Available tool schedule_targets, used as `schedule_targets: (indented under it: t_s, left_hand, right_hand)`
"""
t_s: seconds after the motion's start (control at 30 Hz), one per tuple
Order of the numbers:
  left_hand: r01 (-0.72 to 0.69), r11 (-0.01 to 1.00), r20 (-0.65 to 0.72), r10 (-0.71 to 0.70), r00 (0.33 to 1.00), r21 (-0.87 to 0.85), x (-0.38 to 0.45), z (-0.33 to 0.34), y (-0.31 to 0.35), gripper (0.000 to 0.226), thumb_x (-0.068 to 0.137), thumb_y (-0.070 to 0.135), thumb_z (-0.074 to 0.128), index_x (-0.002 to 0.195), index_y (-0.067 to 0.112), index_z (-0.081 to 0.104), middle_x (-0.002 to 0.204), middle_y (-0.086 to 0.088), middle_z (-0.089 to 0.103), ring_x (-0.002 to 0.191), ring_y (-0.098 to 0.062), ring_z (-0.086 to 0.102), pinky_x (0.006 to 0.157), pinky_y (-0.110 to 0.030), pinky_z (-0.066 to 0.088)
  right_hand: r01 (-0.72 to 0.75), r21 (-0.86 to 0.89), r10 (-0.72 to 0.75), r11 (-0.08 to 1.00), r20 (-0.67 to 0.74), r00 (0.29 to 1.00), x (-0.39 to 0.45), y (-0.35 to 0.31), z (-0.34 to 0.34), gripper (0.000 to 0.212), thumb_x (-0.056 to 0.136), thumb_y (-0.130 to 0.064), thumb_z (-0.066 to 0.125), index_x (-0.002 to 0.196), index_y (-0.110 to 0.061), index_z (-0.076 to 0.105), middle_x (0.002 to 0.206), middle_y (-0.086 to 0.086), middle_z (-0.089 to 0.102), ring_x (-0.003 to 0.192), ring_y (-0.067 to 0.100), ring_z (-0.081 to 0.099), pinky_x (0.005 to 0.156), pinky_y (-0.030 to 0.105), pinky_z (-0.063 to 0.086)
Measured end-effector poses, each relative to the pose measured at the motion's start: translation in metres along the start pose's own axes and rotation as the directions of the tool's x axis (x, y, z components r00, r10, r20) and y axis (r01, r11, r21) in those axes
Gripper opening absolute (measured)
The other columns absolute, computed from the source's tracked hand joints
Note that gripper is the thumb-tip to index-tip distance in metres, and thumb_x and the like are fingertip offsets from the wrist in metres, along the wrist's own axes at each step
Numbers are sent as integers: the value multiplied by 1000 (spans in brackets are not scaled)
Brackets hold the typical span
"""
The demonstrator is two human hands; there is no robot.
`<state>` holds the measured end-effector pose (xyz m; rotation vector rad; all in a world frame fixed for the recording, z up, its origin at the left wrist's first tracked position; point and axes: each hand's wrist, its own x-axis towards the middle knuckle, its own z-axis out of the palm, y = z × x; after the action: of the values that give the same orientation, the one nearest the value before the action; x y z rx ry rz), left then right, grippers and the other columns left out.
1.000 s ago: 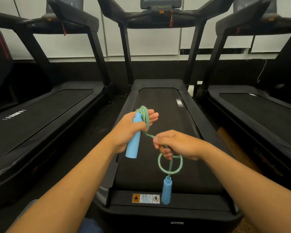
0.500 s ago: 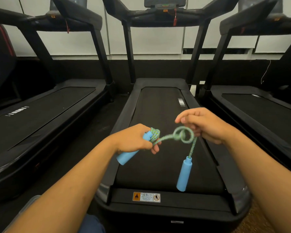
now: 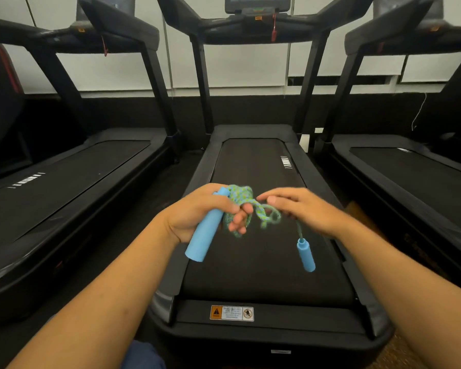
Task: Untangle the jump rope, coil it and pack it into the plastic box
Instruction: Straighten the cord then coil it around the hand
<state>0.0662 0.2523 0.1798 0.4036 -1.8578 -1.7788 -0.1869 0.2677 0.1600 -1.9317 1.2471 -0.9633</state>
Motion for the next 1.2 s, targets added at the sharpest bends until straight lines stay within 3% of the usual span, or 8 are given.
schedule_targets:
  t_s: [0.13,0.3,0.4,0.5,0.63,0.73,0.97,1.2]
  left_hand:
    - [-77,993,-188,58,980,-94,5,-6,-2,17,84,15,66,91,-1,68,68,-9,56,59,-20,52,74,-39,49]
    - [-143,977,-390,71,918,-159,10,-10,-3,11,85,13,64,85,3,69,66,-6,54,57,-17,50,68,-35,52]
    - [-168,972,-470,73,880,-164,12,-9,-5,9,86,11,64,87,2,67,68,-7,55,58,-18,52,68,-35,52]
    - [-201,955,-540,53,840,-219,13,-8,-2,9,93,8,58,90,2,65,69,-5,56,58,-17,52,70,-34,52]
    - [-197,954,-667,-3,745,-224,14,-17,-3,10,94,7,58,89,2,66,70,-6,59,58,-18,56,69,-34,53]
    - [-79,992,-713,-13,701,-96,12,-18,-10,5,90,4,64,90,0,67,73,-11,63,58,-20,60,68,-36,52]
    - [202,967,-257,-158,953,153,3,14,-3,11,94,-1,59,96,-2,70,82,-17,73,72,-27,71,72,-35,56]
    - [-1,961,-28,-7,1000,-278,7,24,-1,49,83,-2,58,131,-11,58,133,-33,61,125,-44,61,114,-54,42]
  right_hand:
    - [-135,313,79,940,184,980,5,-6,25,47,95,-39,50,127,-11,69,130,17,68,108,30,62,88,37,41]
    - [-193,626,34,756,258,966,4,-19,33,44,103,-35,45,134,-5,55,111,28,71,102,41,69,92,47,55]
    - [-136,605,49,785,158,986,6,-23,41,31,99,-24,59,125,-9,55,77,14,63,64,24,62,67,38,55]
    - [-58,465,57,883,15,998,9,-25,51,3,101,-16,59,101,-14,57,66,2,47,52,11,37,52,26,32]
    - [29,59,-33,998,60,998,3,-32,56,25,105,-27,49,93,-18,68,66,-4,54,53,8,40,52,24,36]
    - [94,146,-102,985,44,994,3,-46,52,28,104,-25,49,84,-19,67,62,-2,50,50,7,39,50,22,34]
    - [227,280,-102,933,-400,911,21,-37,13,30,106,-24,47,80,-17,60,59,-5,42,45,3,34,44,19,29]
    - [28,187,18,982,-242,970,18,10,31,27,102,-22,49,80,-22,64,64,-2,54,56,8,46,56,29,39]
